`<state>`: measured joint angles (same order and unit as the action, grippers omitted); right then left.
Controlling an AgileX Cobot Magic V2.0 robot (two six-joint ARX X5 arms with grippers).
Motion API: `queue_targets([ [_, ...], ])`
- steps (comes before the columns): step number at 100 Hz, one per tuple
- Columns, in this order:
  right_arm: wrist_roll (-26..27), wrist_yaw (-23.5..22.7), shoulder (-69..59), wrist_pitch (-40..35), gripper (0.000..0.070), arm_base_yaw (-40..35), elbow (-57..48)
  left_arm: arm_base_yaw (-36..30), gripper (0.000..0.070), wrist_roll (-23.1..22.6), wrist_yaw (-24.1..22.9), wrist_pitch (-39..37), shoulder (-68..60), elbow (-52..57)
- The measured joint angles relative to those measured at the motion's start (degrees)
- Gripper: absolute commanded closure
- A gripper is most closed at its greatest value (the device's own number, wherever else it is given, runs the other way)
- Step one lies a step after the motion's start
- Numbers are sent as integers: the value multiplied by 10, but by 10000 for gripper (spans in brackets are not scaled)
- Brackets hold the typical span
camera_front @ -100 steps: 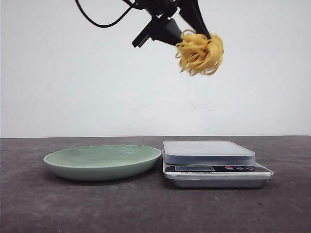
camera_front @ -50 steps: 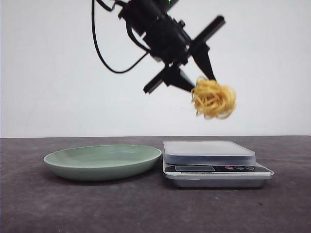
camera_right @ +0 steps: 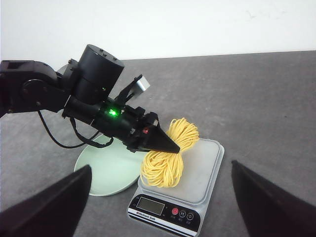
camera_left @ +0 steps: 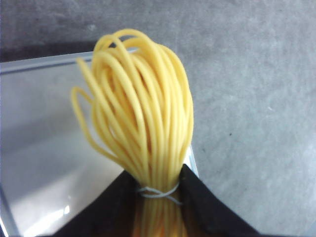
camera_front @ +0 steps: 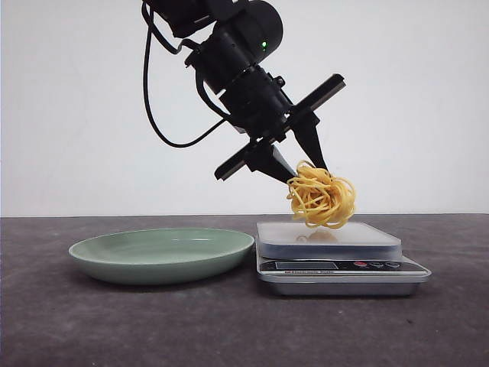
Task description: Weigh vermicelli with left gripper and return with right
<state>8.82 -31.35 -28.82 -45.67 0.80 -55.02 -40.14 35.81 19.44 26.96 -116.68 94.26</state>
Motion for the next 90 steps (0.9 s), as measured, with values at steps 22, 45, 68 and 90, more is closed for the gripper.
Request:
queue_targets([
  [22,0,0,0,0,126,0,0,0,259,-17,0,10,0,0],
  [45,0,0,0,-4,126,0,0,7,227,-37,1,7,0,0],
  [68,0,0,0,-13,126,0,0,28,229,-65,4,26,19,1],
  [90,0,0,0,-14,127,0,0,51,230,-115,-24,39,172,1],
])
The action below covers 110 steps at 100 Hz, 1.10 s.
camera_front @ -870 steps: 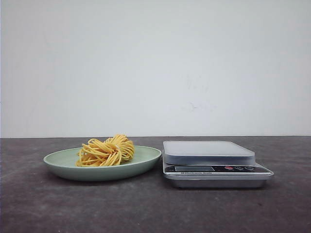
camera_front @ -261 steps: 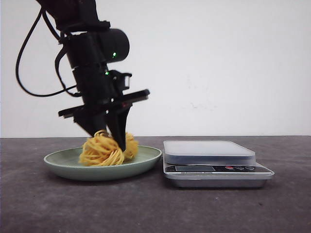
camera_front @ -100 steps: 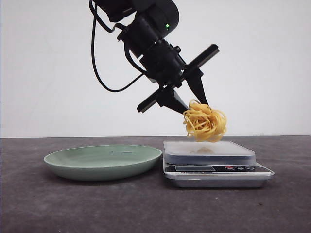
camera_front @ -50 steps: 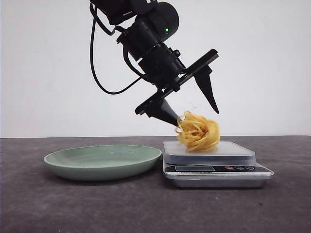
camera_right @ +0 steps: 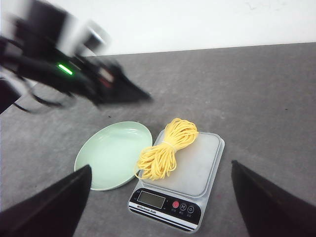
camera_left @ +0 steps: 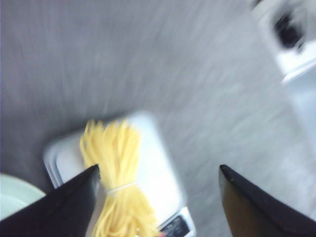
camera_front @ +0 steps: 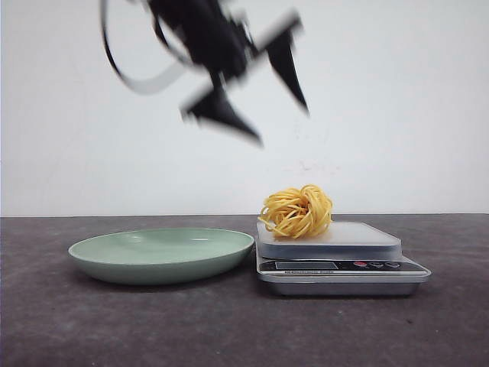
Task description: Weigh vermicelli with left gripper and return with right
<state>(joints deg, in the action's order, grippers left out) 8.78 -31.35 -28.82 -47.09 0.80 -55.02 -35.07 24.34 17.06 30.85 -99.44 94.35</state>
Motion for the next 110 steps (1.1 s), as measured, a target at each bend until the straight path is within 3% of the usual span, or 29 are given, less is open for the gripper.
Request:
queue_targets([
  [32,0,0,0,0,127,0,0,0,230,-86,-89,102,256,5],
  [56,-9,0,0,-11,127,0,0,-12,231,-144,-216,221,434,5],
  [94,-15,0,0,-15,127,0,0,-12,236,-132,-299,398,640,-12],
  [110,-15,0,0,-15,127,0,0,-12,237,-108,-309,406,711,-107],
])
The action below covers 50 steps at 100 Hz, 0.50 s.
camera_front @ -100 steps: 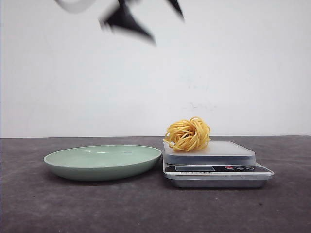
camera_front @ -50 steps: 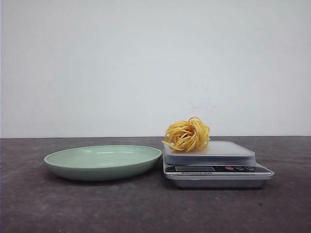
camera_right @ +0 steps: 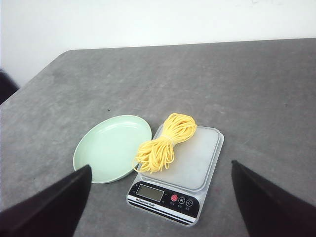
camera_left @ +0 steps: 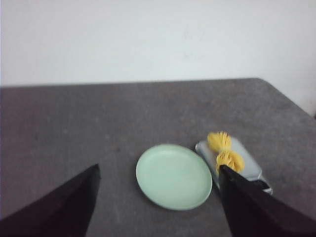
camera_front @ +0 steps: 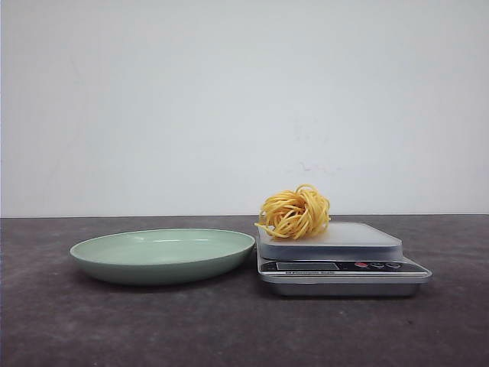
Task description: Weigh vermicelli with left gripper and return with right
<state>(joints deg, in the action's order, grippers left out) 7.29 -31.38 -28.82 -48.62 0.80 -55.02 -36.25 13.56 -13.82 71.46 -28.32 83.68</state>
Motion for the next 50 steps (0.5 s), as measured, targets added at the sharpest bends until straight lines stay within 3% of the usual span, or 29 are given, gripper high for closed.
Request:
queue_targets([
  [33,1,0,-7,14,138,-6,0,1,271,40,0,-101,170,-286],
  [50,13,0,-48,43,138,-29,0,1,271,59,3,-104,177,-348],
])
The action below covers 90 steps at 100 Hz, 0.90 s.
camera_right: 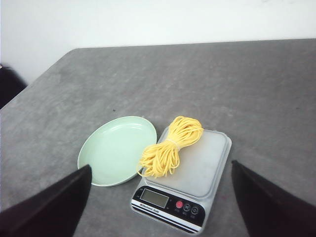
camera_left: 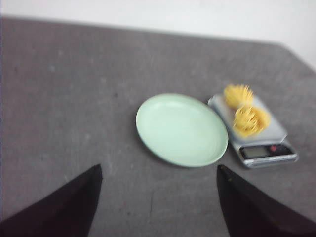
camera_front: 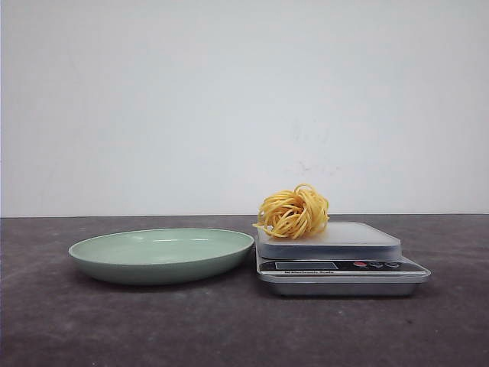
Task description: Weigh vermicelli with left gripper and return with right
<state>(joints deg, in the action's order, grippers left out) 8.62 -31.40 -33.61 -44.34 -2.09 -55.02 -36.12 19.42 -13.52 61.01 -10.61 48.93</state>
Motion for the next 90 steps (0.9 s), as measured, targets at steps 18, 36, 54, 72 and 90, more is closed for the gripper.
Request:
queue_targets([
  [18,39,14,-70,32,139,-38,-9,0,271,3,0,-41,-1,2],
  [36,57,89,-183,37,139,-111,-58,0,271,3,0,-37,-1,2],
  [54,72,176,-308,14,139,-198,-130,0,271,3,0,-29,-1,2],
  [72,94,208,-437,-23,139,-243,-223,0,271,3,0,-28,-1,2],
  [90,114,207,-549,-50,139,-249,-296,0,271,3,0,-23,-1,2],
])
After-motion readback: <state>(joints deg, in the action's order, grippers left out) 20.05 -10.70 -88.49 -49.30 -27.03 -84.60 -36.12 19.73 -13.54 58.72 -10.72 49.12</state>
